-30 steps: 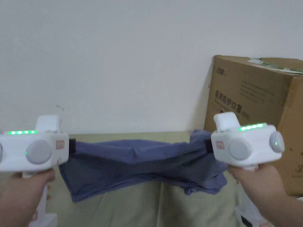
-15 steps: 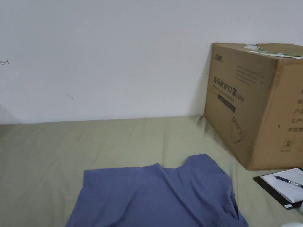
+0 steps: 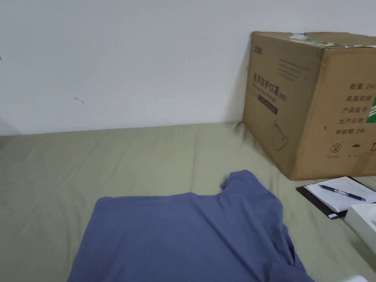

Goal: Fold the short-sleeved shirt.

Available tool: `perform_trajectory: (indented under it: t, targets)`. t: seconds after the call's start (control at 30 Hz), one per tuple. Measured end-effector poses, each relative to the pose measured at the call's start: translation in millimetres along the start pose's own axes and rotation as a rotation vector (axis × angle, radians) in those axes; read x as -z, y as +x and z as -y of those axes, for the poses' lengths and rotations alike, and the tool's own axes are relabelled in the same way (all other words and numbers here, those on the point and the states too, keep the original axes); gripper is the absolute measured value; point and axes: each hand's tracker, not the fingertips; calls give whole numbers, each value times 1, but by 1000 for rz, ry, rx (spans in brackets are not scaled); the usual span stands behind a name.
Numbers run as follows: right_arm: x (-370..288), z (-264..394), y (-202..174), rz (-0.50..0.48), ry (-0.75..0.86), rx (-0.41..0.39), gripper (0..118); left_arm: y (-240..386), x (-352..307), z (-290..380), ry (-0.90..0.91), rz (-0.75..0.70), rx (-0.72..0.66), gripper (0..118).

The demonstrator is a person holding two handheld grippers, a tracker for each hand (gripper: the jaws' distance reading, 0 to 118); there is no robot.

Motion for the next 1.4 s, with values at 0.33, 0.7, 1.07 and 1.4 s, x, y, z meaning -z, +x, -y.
perform_trajectory:
  t: [0.33, 0.7, 1.07, 1.4]
  targets:
    - [26, 11, -6, 108, -78, 27, 104, -9, 25, 16, -98, -161, 39, 91]
    - [-135, -12, -60, -3, 555, 241, 114, 43, -149, -48, 404, 2, -177, 102]
    - [-144, 29, -133, 187, 1020, 255, 0, 122, -188, -20, 789, -162, -114, 0]
    - [-150, 31, -125, 216, 997, 304, 0, 112, -187, -8, 793, -212, -201, 0]
